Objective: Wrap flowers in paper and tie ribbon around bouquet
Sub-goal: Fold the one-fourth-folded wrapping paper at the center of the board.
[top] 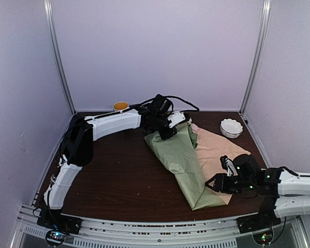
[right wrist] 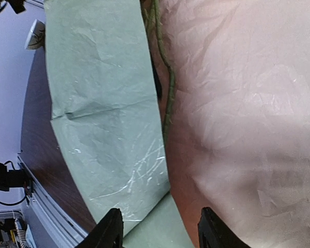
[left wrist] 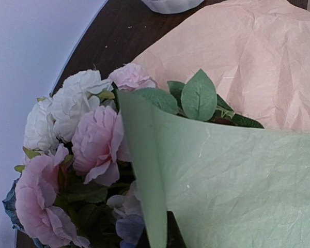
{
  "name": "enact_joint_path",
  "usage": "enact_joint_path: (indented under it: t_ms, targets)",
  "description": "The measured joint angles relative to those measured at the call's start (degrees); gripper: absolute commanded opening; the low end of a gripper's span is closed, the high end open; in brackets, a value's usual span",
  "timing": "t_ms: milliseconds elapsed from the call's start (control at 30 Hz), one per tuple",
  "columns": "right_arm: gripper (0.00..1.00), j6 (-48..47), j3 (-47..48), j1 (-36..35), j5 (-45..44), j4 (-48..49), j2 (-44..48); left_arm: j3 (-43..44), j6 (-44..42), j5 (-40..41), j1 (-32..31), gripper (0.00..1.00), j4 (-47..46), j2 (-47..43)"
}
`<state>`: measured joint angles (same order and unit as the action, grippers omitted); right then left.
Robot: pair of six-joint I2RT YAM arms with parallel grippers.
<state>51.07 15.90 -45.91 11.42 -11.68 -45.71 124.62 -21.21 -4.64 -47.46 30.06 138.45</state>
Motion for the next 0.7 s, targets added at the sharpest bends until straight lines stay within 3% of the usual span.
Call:
enact_joint_path:
  t_ms: [133,300,567,633,700]
  targets:
    - [0.53,-2.1,2.03,0.96,1.57,1.05,-8.26,0.0,-0.17,-0.02,0.0,0.0,0.0,0.0]
    - [0.44,-6.01,5.33,1.6,4.85,3.28,-15.32,0.0,-0.37,-0.02,0.0,0.0,0.02,0.0]
    - [0.07,-8.33,6.21,2.36,8.15,7.19,-18.64,0.0,-0.76,0.02,0.0,0.0,0.07,0.0]
    - [0.0,-8.44,6.1,2.51,8.04,7.23,-17.86,0.0,-0.96,0.17,0.0,0.0,0.07,0.0]
    - [0.0,-8.28,5.79,2.67,7.8,7.19,-16.46,0.0,-1.14,0.48,0.0,0.0,0.09,0.0]
